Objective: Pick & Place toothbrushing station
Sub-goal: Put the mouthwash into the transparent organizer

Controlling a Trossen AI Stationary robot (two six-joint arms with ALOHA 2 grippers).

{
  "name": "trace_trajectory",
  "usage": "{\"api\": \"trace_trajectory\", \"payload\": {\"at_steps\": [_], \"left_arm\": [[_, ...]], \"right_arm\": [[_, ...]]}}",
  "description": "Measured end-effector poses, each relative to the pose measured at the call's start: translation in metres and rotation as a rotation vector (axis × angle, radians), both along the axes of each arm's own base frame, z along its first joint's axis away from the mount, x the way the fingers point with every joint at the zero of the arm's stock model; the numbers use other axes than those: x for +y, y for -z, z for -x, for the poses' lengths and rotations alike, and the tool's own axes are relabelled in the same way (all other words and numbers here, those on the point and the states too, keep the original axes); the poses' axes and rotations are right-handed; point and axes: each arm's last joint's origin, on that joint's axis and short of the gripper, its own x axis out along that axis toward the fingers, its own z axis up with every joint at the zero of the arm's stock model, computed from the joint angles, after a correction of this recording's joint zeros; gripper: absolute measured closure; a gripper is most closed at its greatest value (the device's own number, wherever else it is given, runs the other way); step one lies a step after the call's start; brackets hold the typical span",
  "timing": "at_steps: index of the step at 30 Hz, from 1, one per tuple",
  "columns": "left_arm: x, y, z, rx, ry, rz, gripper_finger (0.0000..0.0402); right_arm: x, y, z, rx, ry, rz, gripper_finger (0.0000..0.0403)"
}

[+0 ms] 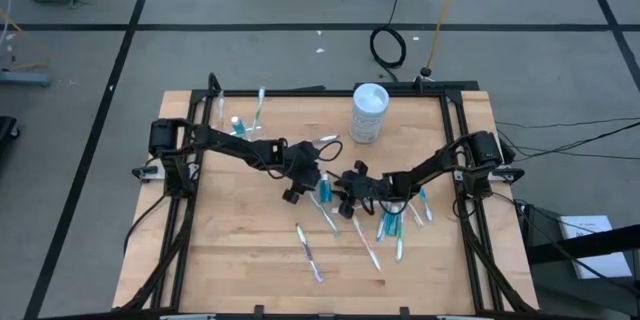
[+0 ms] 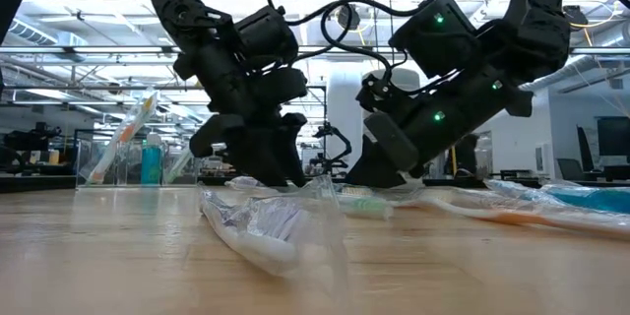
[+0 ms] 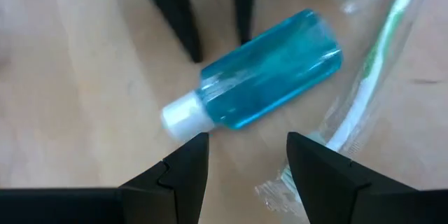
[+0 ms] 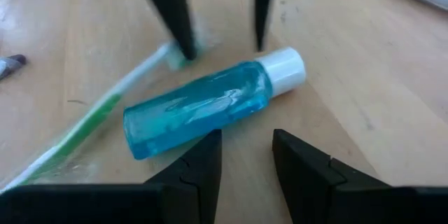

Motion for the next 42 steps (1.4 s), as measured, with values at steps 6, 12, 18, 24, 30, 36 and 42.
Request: {"api": "trace_trajectory", "payload": {"at_steps": [6, 12, 18, 24, 30, 36, 42], "left_arm": [[-0.013, -0.001, -0.001, -0.007, 0.064, 0.056, 0.0204], [-0.026, -0.001, -0.002, -0.008, 0.102, 0.059, 0.0204], [-0.035, -0.001, -0.003, -0.005, 0.092, 0.071, 0.0204], [-0.039, 0.0, -0.003, 0.003, 0.031, 0.02, 0.0204], [-0.035, -0.01, 0.0, -0.007, -0.072, -0.135, 0.0204], [-0.035, -0.037, 0.007, -0.06, -0.073, -0.142, 0.0204], [-0.033, -0.042, 0.012, -0.035, -0.055, -0.095, 0.0204]], "right_arm": [[-0.005, -0.001, 0.0, -0.01, 0.075, 0.035, 0.0282], [-0.013, -0.006, -0.003, -0.073, 0.119, 0.041, 0.0282], [-0.017, -0.007, -0.004, -0.082, 0.126, 0.047, 0.0282], [-0.019, -0.004, -0.003, -0.041, 0.083, 0.035, 0.0282], [-0.017, -0.002, -0.01, -0.021, 0.005, 0.064, 0.0282], [-0.014, 0.001, -0.032, -0.016, -0.092, 0.11, 0.0282], [-0.014, 0.002, -0.035, -0.018, -0.094, 0.12, 0.0282]]}}
